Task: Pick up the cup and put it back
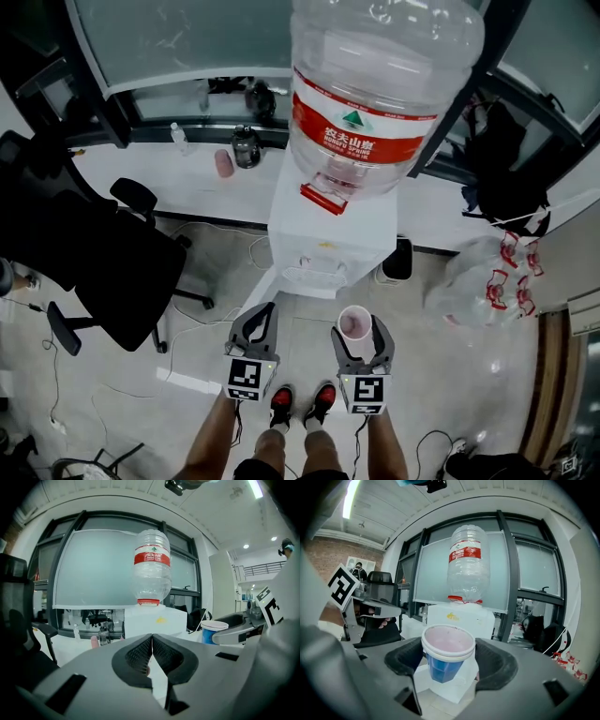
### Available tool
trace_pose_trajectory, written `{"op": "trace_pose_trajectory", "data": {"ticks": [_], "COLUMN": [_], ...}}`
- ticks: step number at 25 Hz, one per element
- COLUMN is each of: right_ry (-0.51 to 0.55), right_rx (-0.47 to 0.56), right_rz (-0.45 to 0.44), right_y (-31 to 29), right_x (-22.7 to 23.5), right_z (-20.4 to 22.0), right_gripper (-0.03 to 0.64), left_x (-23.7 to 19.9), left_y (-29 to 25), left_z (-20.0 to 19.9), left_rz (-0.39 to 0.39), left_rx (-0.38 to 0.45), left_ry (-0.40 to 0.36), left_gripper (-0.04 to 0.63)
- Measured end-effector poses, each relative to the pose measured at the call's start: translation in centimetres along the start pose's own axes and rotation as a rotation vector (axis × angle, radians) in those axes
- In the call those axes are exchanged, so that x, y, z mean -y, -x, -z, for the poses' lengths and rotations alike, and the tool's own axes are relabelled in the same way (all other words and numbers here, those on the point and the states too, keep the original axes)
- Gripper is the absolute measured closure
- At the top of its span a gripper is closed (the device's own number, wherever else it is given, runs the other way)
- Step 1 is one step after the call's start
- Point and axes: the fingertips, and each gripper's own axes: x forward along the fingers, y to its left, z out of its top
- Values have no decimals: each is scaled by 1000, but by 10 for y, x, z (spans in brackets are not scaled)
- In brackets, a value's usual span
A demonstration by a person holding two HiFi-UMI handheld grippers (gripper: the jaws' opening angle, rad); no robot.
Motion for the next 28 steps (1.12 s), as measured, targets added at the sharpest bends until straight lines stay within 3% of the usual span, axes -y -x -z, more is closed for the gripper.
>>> {"op": "trace_pose_trajectory", "data": {"ticks": [6, 11, 20, 28], "right_ry": [10, 23, 85, 162], "right_rx": [25, 37, 37, 44], "right_rz": [-25, -97, -341, -527], "right_y": [-12, -26, -66, -98], "right_x": [0, 0, -26, -70], "right_z": [-7, 3, 46, 105], "right_gripper": [261, 261, 261, 261], "left_x": [-5, -6, -9, -8], "left_y": [-3, -1, 7, 11], "left_z": [1, 12, 54, 124], "left_rz": [-26, -96, -305, -432], "left_rx": [5, -3, -25, -44], "left_ry": [-8, 1, 71, 132], "left_gripper": [572, 572, 572, 572]}}
